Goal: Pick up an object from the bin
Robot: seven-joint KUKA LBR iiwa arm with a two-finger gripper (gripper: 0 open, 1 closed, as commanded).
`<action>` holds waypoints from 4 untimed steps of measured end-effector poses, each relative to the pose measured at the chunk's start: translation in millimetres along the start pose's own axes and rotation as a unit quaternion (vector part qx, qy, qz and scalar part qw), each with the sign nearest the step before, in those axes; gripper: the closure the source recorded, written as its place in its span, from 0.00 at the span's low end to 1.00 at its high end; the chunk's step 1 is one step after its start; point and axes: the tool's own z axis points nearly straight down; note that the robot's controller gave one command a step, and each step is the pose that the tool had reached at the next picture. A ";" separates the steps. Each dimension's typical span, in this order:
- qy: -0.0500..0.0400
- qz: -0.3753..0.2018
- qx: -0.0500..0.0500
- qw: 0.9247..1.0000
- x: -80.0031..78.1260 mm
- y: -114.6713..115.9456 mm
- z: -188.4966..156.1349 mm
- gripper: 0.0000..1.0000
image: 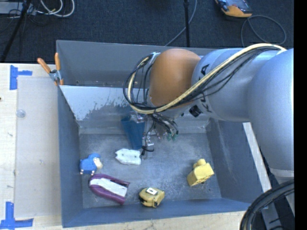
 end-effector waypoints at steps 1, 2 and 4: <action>-0.006 -0.004 0.000 1.000 4.9 4.7 -17.1 0.00; -0.028 -0.008 -0.003 1.000 7.3 7.2 22.9 0.00; -0.003 -0.007 0.000 1.000 18.4 4.3 31.5 1.00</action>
Offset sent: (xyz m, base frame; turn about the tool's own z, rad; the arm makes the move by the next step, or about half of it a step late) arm -0.0288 -0.0028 -0.0600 -0.0212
